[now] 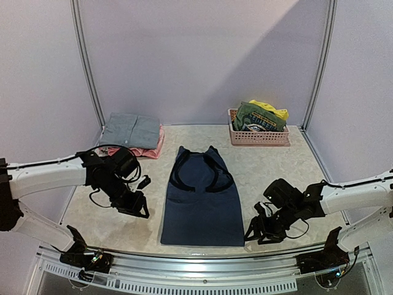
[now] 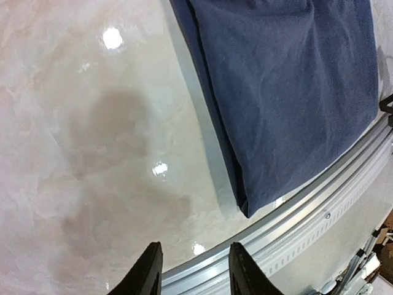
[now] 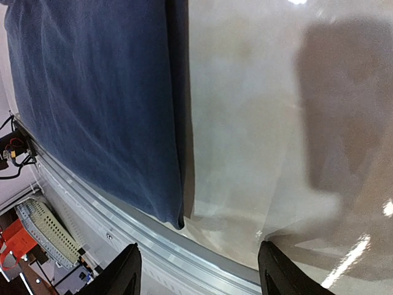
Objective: Fold and stack the mixed laundry pile
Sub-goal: Fold the 2/3-rectangle-folded tank top at the center of the board.
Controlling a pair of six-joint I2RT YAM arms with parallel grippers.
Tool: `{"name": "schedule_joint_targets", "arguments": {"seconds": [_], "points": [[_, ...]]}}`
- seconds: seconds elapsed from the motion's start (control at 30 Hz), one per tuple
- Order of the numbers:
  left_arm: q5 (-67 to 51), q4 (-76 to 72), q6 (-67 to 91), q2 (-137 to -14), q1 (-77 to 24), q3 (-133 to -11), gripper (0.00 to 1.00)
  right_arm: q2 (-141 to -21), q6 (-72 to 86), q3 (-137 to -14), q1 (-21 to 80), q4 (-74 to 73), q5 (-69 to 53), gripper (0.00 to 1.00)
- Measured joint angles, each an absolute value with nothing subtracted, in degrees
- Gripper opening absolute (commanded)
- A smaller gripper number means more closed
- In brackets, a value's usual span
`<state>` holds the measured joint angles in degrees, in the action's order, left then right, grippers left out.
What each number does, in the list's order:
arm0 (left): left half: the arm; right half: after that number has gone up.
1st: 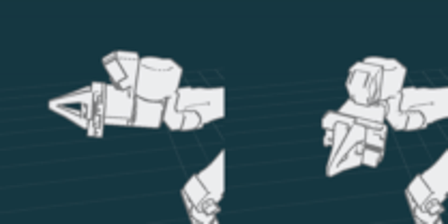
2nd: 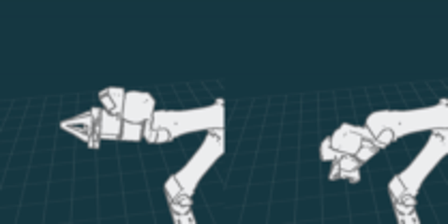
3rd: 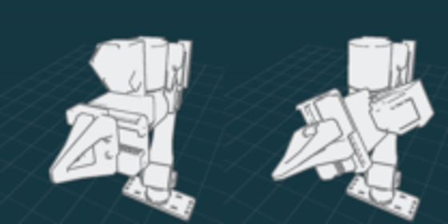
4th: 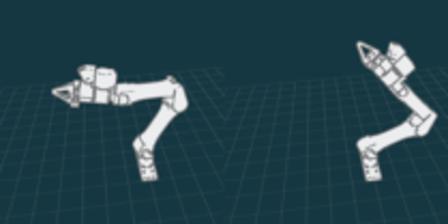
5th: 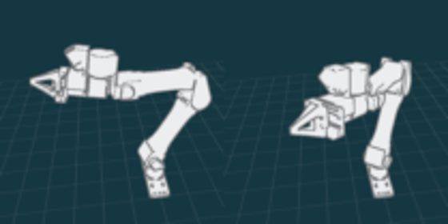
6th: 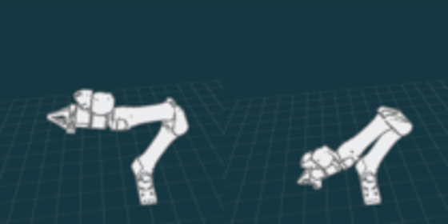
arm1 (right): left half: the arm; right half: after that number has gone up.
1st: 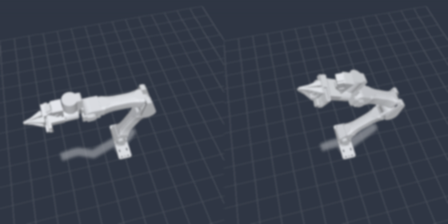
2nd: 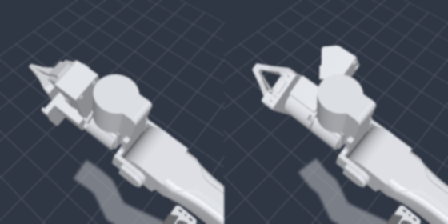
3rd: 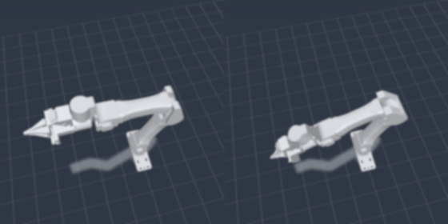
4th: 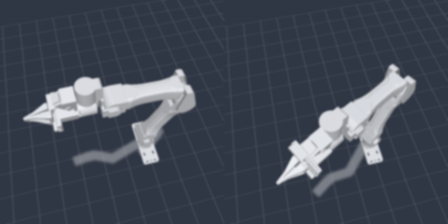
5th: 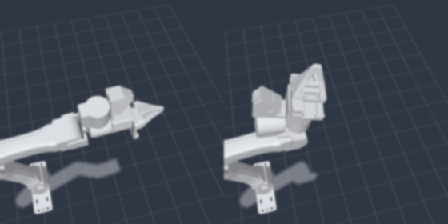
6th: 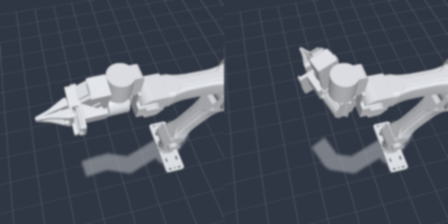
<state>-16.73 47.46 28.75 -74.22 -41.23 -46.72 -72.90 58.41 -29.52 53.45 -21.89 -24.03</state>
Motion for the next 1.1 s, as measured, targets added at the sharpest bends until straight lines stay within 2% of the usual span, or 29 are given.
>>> {"name": "schedule_joint_targets", "arguments": {"seconds": [0.23,0.47,0.83,1.1], "points": [[-18.68,41.04,35.99,-68.58,-45.54,-37.01,0.37,-72.23,62.5,-25.43,56.23,-13.19,-25.8,0.55],[-18.83,35.55,40.12,-68.71,-49.06,-34.81,0.37,-74.22,64.31,-24.86,56.62,-8.78,-25.78,0.43],[-18.87,27.53,43.16,-76.9,-52.31,-34.44,0.36,-77.52,65.28,-24.88,56.62,-4.58,-25.52,0.28],[-18.87,25.43,43.57,-80.23,-53.67,-34.68,0.35,-80.64,64.9,-25.3,56.62,-1.63,-25.98,0.08]]}}
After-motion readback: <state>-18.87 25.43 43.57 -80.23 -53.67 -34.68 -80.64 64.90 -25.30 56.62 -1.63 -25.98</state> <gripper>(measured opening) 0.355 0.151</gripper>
